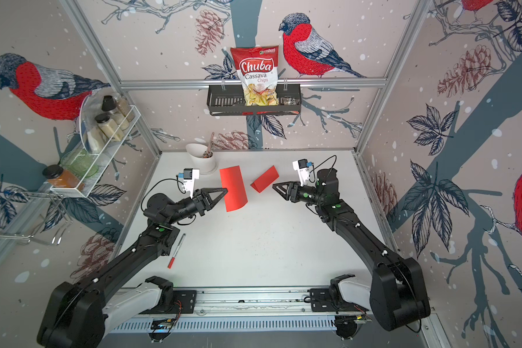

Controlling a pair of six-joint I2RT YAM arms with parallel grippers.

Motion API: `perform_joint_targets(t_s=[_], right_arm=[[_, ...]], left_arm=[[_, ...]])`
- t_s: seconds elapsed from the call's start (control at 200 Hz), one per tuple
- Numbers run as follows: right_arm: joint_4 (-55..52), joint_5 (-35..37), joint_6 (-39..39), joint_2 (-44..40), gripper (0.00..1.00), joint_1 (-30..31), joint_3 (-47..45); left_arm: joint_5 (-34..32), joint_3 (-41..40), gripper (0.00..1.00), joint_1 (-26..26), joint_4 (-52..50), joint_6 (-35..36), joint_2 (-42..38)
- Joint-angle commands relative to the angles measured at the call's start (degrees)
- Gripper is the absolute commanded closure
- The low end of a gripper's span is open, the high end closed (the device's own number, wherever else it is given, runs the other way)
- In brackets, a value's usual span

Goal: Fold the square paper along the opposite sides
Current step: Pick up the paper from the center of the board, then fold the paper.

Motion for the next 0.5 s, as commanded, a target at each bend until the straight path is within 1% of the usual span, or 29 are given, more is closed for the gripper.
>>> perform_joint_targets(t_s=[0.0, 0.15, 0.245, 0.295, 0.375, 0.495], right_arm=[[6.02, 3.95, 1.49, 3.81, 0.48, -0.16, -0.59], [11.47, 3.42, 3.24, 9.79, 0.49, 2.88, 1.47], [14.16, 2.45, 3.58, 12.53, 0.48, 5.52, 3.36], [15.88, 2.04, 4.05, 13.33, 0.46, 6.81, 3.98], [19.75, 0.16, 5.72, 14.15, 0.44, 8.22, 4.38], [25.53, -3.35, 9.21, 13.84, 0.41, 8.83, 3.57]], left_arm=[[2.92, 2.35, 1.0, -0.84, -4.0, 3.43, -1.45], [4.04, 6.02, 1.0, -3.09, -1.57, 1.76, -0.69], [4.62, 6.75, 1.0, -3.52, 4.17, -1.62, 1.13], [4.75, 6.75, 1.0, -3.52, 6.64, -2.7, 2.39], [4.48, 6.78, 1.0, -3.41, 7.95, -2.92, 4.37], [3.85, 6.1, 1.0, -2.27, 9.05, -3.59, 6.71]])
